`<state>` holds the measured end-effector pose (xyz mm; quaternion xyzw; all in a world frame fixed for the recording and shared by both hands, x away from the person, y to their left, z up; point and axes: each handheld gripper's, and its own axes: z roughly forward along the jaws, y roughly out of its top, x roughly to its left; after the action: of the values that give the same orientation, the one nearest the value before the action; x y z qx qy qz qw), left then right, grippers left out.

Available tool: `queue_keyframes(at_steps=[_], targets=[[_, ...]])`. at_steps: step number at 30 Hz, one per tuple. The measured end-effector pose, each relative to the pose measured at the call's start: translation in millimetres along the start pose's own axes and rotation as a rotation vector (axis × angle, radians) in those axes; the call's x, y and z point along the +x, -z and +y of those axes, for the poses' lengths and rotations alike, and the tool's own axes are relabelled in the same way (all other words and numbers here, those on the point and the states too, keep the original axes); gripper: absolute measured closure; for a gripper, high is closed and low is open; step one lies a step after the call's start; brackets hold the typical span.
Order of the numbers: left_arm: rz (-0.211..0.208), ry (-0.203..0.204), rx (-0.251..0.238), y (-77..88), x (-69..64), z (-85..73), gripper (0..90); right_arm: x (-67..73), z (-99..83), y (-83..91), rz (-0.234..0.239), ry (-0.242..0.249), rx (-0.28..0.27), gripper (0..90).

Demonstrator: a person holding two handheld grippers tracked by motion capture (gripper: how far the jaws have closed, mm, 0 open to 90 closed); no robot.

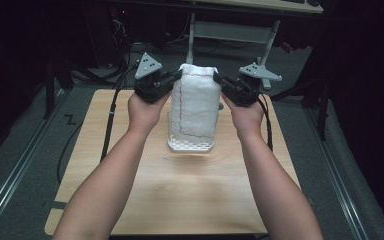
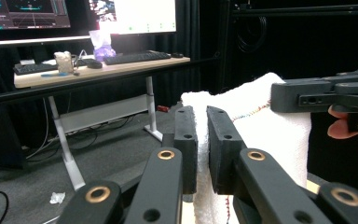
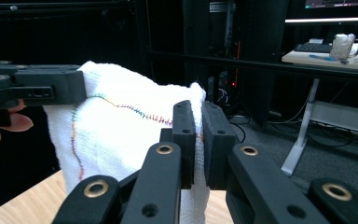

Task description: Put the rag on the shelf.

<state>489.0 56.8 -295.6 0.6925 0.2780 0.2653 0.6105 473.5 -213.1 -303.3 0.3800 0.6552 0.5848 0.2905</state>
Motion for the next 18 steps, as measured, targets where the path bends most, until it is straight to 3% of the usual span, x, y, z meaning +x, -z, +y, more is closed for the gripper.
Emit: queue_keyframes(at_steps=[6,14,18], targets=[[0.028,0.015,0.020,-13.8,10.3,-6.1,83.2,-6.0,1.9,-17.4,-0.018,0.029,0.028,85.4],[0.052,0.036,0.053,-35.4,23.7,-18.1,82.9,-22.9,-8.8,-39.7,-0.015,0.028,0.064,85.2],[0.071,0.036,0.108,-47.8,30.8,-26.5,82.8,-27.9,-13.9,-50.0,-0.020,0.038,0.095,84.9]])
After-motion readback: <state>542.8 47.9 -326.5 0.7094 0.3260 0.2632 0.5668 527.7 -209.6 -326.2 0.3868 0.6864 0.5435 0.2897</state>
